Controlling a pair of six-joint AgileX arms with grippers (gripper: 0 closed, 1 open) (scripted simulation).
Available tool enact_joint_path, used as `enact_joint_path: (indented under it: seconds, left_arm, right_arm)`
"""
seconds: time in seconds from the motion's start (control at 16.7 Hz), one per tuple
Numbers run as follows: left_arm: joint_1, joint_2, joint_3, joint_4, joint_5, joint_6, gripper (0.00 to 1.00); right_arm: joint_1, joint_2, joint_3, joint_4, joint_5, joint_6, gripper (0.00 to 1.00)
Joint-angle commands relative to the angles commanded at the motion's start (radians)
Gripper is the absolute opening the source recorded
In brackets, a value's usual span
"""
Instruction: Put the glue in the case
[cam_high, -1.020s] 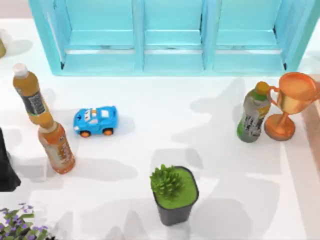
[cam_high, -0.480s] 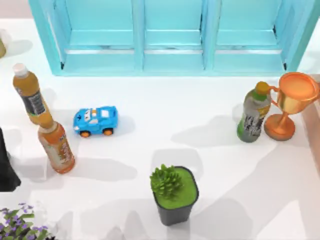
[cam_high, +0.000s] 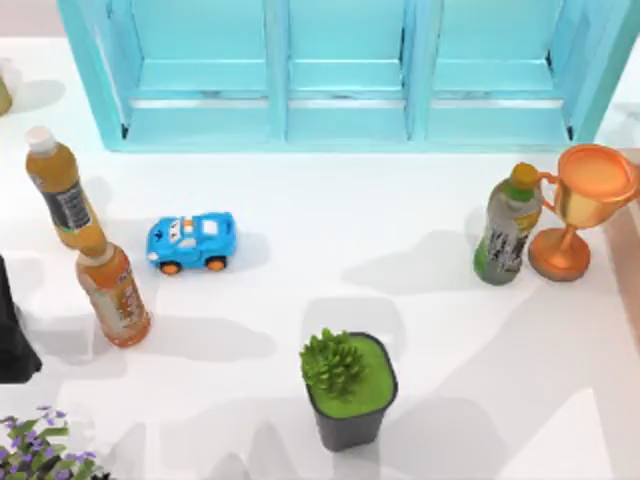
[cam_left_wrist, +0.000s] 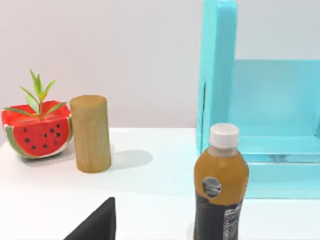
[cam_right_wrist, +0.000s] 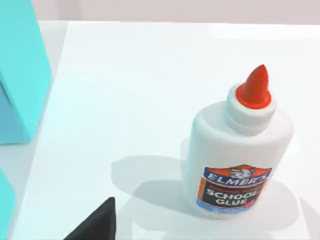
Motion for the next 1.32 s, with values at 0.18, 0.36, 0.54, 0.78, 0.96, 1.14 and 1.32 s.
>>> enact_joint_path:
  seconds: [0.18,0.36,0.54,0.78,0.96,1.14,1.32]
  left_arm:
    - [0.0,0.0,0.0,0.0,0.0,0.0,1.0]
    - [0.0,0.0,0.0,0.0,0.0,0.0,1.0]
    - [0.0,0.0,0.0,0.0,0.0,0.0,1.0]
    - [0.0,0.0,0.0,0.0,0.0,0.0,1.0]
    - [0.0,0.0,0.0,0.0,0.0,0.0,1.0]
    - [0.0,0.0,0.0,0.0,0.0,0.0,1.0]
    - [0.0,0.0,0.0,0.0,0.0,0.0,1.0]
  right_arm:
    - [-0.012,0.066,0.125,-0.062,-0.005,-0.004,1.0]
    - [-0.011,0.174,0.262,-0.091,-0.003,-0.005,1.0]
    - [0.005,0.283,0.361,-0.074,0.014,0.003,1.0]
    - [0.028,0.362,0.389,-0.033,0.034,0.013,1.0]
    - [0.029,0.363,0.389,-0.031,0.034,0.013,1.0]
    - [0.029,0.363,0.389,-0.031,0.034,0.013,0.85]
    - [0.029,0.363,0.389,-0.031,0.034,0.013,0.62]
